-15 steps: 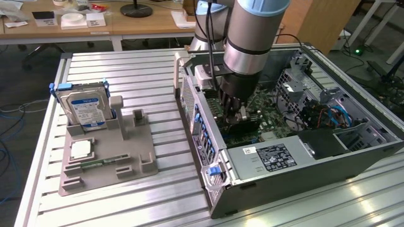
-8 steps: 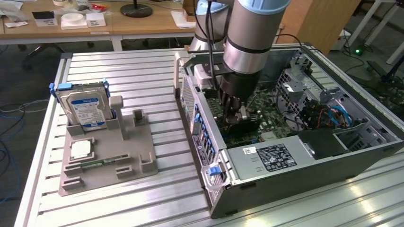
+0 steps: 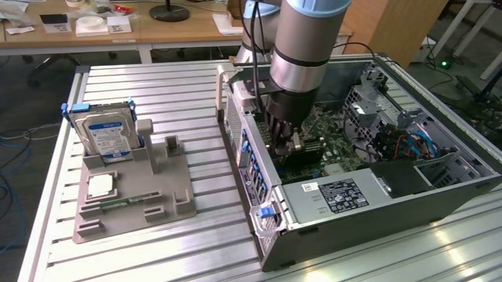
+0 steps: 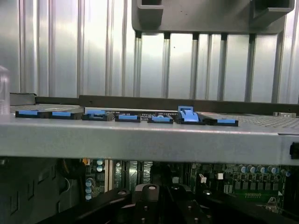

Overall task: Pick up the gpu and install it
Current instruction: 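Insert the gpu into the slot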

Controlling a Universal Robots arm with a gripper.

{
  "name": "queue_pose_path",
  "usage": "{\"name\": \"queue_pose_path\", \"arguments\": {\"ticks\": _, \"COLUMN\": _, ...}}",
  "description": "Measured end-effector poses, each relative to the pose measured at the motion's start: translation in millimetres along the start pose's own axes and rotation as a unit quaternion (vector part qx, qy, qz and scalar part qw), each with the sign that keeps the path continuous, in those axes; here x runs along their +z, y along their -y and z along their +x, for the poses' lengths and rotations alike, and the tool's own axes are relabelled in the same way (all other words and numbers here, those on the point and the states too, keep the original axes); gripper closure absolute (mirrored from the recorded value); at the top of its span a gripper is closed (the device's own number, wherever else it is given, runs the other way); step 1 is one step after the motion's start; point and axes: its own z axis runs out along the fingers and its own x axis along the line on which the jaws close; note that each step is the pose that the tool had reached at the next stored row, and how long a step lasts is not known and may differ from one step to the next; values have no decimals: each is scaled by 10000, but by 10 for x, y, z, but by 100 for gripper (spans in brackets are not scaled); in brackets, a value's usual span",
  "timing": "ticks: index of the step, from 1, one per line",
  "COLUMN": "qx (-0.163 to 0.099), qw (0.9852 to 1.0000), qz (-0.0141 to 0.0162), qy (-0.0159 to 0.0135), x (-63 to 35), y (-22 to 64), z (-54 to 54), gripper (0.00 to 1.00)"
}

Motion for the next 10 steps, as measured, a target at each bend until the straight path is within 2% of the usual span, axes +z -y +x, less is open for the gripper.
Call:
{"name": "queue_pose_path", "arguments": {"ticks": 4, "qx": -16, "qw": 10000, "qz": -3, "qy": -14, "x": -13, "y": -25, "z": 9, "gripper": 89}}
{"name": "queue_pose_path", "arguments": {"ticks": 5, "qx": -16, "qw": 10000, "qz": -13, "qy": -13, "x": -16, "y": -25, "z": 10, "gripper": 89}}
{"name": "queue_pose_path", "arguments": {"ticks": 7, "qx": -15, "qw": 10000, "qz": -67, "qy": -14, "x": -18, "y": -26, "z": 11, "gripper": 89}}
{"name": "queue_pose_path", "arguments": {"ticks": 9, "qx": -13, "qw": 9999, "qz": -164, "qy": -26, "x": -20, "y": -25, "z": 12, "gripper": 89}}
{"name": "queue_pose_path", "arguments": {"ticks": 10, "qx": -12, "qw": 9997, "qz": -222, "qy": -37, "x": -20, "y": -23, "z": 12, "gripper": 89}}
